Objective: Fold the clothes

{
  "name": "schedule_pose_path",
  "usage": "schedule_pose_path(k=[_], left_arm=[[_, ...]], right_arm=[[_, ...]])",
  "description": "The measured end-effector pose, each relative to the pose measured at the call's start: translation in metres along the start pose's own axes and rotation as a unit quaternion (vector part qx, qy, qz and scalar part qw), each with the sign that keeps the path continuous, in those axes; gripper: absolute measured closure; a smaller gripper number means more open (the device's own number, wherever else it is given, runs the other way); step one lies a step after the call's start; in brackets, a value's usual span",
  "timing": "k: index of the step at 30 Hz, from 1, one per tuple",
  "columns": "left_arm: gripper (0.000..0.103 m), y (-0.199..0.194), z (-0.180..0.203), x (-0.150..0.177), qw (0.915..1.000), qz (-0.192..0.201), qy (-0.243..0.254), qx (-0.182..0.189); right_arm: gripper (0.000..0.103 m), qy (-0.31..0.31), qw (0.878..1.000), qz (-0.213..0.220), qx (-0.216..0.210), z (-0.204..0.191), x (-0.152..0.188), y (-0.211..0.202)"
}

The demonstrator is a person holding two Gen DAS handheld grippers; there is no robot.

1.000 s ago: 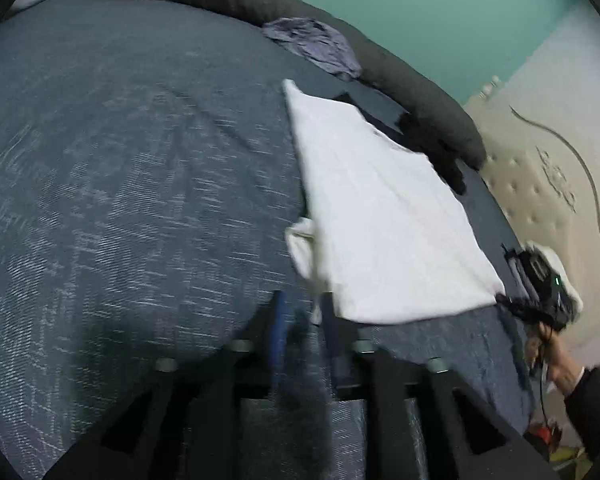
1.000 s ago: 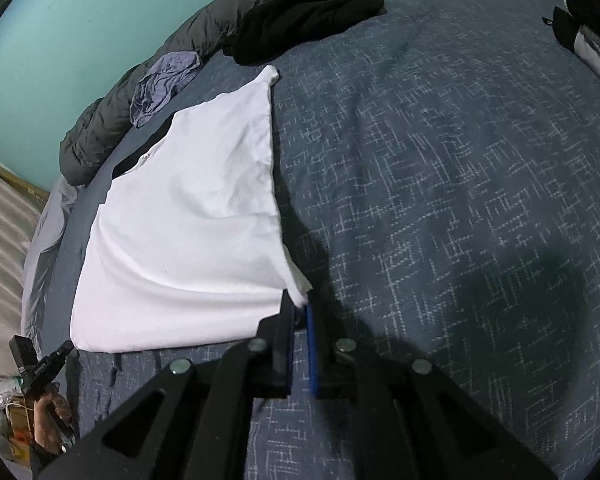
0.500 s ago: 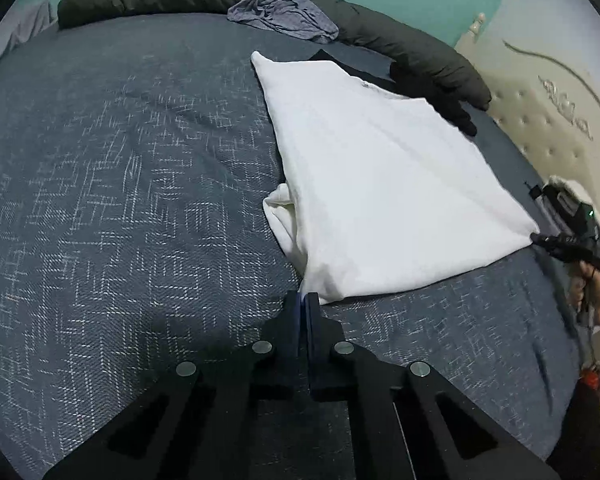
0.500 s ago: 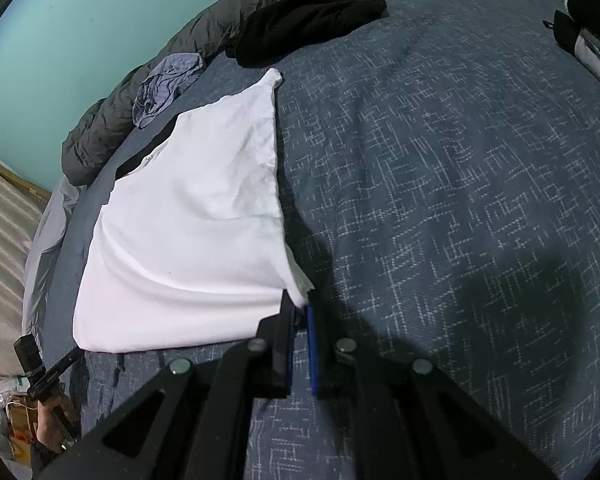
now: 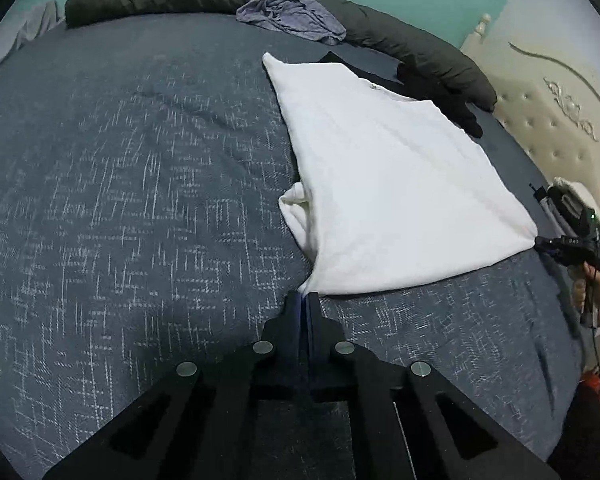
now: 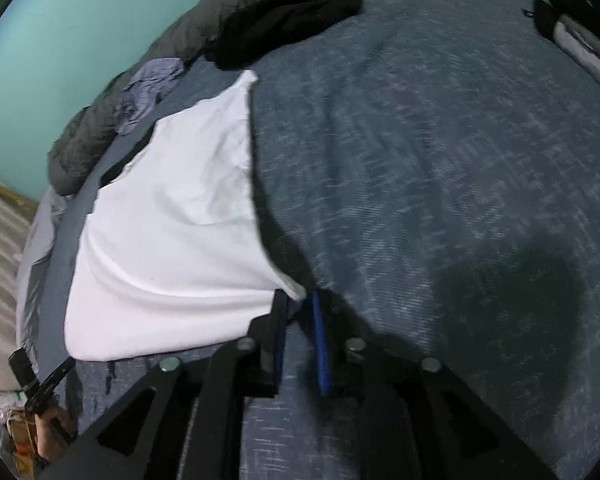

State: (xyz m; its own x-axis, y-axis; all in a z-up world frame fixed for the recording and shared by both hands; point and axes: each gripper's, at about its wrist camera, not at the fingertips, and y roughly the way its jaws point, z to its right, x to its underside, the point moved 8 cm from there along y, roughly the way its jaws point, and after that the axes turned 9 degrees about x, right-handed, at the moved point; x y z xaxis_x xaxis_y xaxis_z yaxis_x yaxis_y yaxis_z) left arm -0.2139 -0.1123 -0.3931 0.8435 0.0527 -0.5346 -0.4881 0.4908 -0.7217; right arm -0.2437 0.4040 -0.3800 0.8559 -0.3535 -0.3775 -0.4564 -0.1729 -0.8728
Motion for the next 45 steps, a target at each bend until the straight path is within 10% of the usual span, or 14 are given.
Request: schedule_pose_path(k=[6, 21, 24, 27, 35, 45], left_arm=[[0.100, -0.016, -0.011, -0.005, 0.9983, 0.037, -0.044, 0.014], [0.079, -0.011, -0.002, -0.024, 0.9969, 0.062, -0.044, 0.020], [0.073, -0.003, 0.001, -0.032, 0.9971, 0.060, -0.042, 0.021], [0.072, 0.006, 0.005, -0.038, 0.9970, 0.058, -0.045, 0.024], [0.072, 0.032, 0.010, -0.044, 0.9982, 0.044, -0.039, 0.008], [0.068, 0.043, 0.010, -0.038, 0.9987, 0.037, -0.035, 0.005]], right_arm=[[0.084, -0.014, 0.997, 0.045, 0.054, -0.004, -0.018, -0.032], [0.084, -0.153, 0.987, -0.017, -0.047, -0.220, -0.007, 0.036], [0.081, -0.150, 0.988, -0.007, -0.036, -0.214, -0.024, 0.043], [0.043, -0.124, 0.992, 0.024, -0.017, -0.192, -0.071, 0.042], [0.042, -0.066, 0.994, 0.079, 0.028, -0.146, -0.197, 0.049], [0.042, -0.056, 0.996, 0.052, 0.053, -0.146, -0.250, 0.103]])
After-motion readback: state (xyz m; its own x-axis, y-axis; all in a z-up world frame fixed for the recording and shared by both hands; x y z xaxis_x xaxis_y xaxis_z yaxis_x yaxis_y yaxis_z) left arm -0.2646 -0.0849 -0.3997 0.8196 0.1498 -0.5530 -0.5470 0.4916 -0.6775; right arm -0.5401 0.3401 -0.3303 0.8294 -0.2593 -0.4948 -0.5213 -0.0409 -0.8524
